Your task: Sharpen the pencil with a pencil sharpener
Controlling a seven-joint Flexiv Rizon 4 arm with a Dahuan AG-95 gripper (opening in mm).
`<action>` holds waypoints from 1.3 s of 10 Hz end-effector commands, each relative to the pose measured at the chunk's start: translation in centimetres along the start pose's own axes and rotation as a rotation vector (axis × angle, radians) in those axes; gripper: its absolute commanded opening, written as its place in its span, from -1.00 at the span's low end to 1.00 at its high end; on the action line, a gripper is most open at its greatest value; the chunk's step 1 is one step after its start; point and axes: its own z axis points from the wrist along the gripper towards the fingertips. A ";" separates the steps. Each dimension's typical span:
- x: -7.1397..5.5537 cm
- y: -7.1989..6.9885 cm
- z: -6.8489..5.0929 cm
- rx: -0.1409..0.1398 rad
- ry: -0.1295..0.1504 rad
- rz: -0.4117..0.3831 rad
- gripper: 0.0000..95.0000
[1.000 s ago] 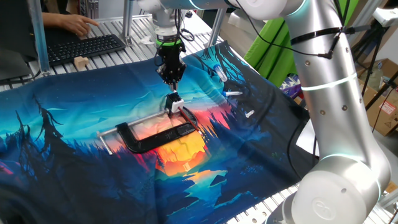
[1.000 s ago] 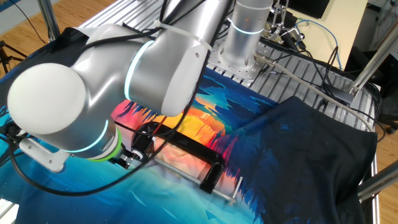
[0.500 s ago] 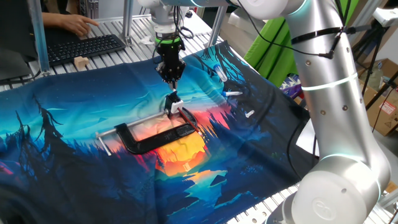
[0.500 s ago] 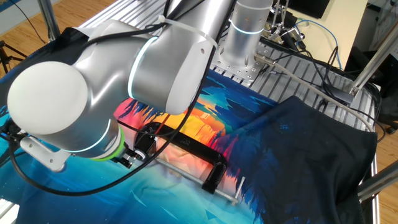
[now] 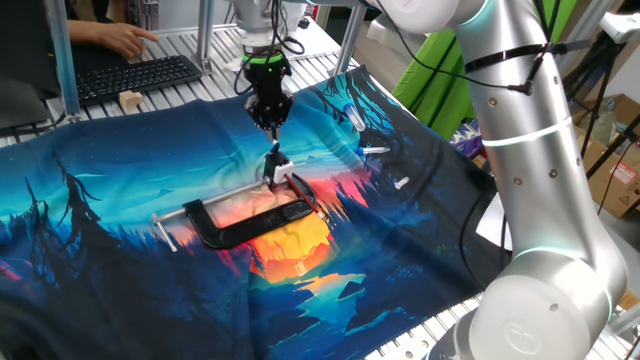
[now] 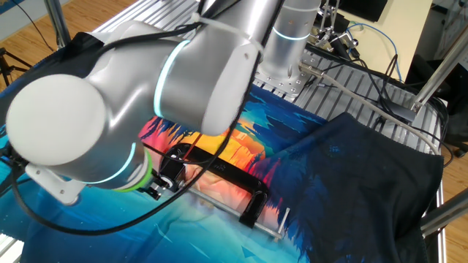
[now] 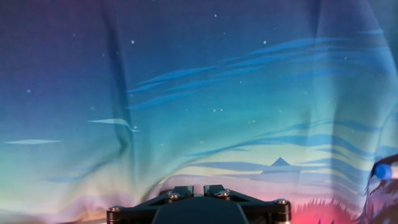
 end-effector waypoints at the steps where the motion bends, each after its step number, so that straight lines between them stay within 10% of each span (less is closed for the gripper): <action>1: 0.2 0.4 -0.1 -0.004 0.004 0.009 -1.00; 11: 0.5 1.3 -0.2 -0.016 -0.002 0.020 -1.00; 13: 0.5 1.3 -0.2 -0.018 -0.014 0.016 -0.60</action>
